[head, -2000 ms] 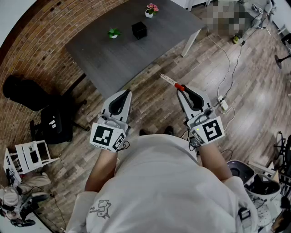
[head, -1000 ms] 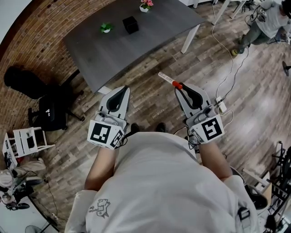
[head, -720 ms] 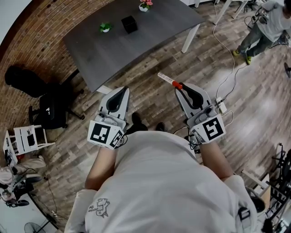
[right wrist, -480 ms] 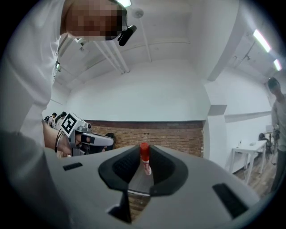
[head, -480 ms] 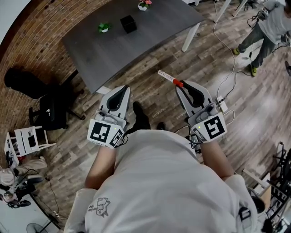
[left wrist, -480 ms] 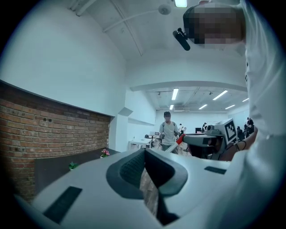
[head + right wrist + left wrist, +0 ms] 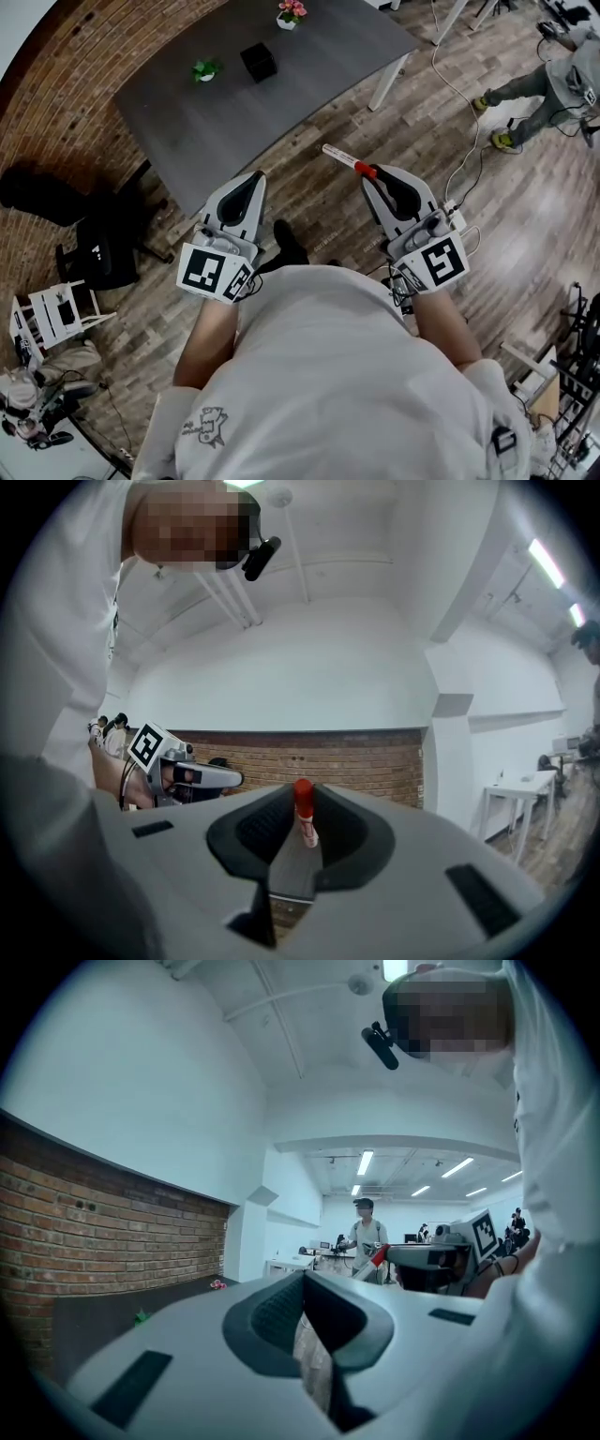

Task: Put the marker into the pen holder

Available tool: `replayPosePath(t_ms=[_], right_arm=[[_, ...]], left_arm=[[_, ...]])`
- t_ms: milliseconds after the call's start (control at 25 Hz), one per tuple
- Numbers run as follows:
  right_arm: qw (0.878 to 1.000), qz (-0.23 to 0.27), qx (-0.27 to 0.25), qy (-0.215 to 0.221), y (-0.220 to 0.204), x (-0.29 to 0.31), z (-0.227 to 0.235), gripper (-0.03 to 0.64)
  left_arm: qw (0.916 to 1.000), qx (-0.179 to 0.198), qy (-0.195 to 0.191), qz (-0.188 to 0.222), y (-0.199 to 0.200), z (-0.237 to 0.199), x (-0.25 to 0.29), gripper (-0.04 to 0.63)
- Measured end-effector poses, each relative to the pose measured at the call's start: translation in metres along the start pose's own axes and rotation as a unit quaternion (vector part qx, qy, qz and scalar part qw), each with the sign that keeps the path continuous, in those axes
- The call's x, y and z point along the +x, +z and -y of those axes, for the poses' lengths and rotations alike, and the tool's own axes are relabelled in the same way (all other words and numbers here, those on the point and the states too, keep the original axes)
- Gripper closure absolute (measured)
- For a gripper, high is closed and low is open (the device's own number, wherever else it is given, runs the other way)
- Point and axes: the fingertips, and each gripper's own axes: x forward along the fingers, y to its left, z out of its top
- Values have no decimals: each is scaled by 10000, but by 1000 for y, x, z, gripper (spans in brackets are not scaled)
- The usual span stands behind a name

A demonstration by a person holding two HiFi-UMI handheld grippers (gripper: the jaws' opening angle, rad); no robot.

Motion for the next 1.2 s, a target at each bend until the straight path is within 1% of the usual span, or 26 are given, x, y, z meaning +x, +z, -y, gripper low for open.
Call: replayPosePath(t_ms=[200,520,720,840,1040,1200], right_arm=[[10000,-63,-46,-29,4,56,3,551],[9997,-112,-146,-160,6,139,0,551],[9993,-251,-126,-230,-3,172,-4,551],[9991,-351,-148,-191,-6,184,-8,551],[9991,-384,-110,-138,-11,200,-1,551],[9993,-372,-93,1,-17,215,11,551]], left_arm=[[9999,-45,-98,56,9,-50,12,584],[9995,1,-320,56,20,-130,18,584],[9992,-148,-370,76,21,-169,19,584],[9991,-192,-379,57,19,-181,20,584],[9988,-261,-418,-46,10,-187,29,584],[9993,-209,-314,-64,9,-195,38,584]])
